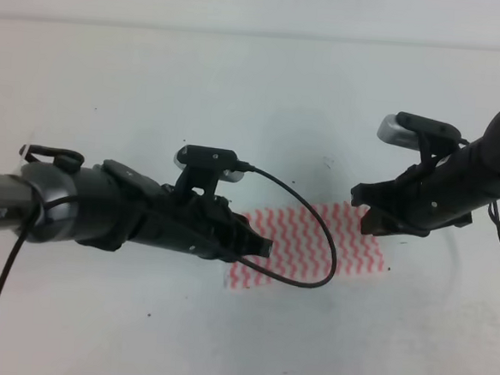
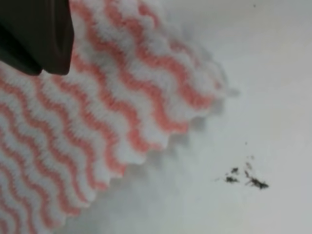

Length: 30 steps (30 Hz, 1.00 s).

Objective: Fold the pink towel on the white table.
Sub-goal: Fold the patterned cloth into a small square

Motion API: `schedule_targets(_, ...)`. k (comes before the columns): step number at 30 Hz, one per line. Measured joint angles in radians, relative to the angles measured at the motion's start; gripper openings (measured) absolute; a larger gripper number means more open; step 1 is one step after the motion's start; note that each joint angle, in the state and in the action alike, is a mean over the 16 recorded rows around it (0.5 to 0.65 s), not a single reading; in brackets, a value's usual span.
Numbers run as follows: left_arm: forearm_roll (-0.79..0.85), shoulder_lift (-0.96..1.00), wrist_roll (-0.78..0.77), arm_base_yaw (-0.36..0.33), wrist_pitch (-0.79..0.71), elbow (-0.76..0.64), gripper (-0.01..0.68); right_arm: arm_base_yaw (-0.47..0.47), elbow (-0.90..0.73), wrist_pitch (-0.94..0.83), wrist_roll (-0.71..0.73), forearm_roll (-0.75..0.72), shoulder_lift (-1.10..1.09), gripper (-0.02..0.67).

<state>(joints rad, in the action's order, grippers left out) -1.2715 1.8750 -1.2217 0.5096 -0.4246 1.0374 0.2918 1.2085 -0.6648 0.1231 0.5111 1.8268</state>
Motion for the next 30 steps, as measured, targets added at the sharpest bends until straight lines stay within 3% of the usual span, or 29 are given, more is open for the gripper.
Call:
schedule_targets(19,0.032,0.018,0.001,0.0,0.015,0.0,0.006,-0.053,0.0,0.027,-0.048,-0.009,0.029,0.261)
schedule_targets(30,0.034,0.032,0.007,0.0,0.01,0.0,0.006,-0.053,0.001,0.027,-0.047,0.006,0.071,0.308)
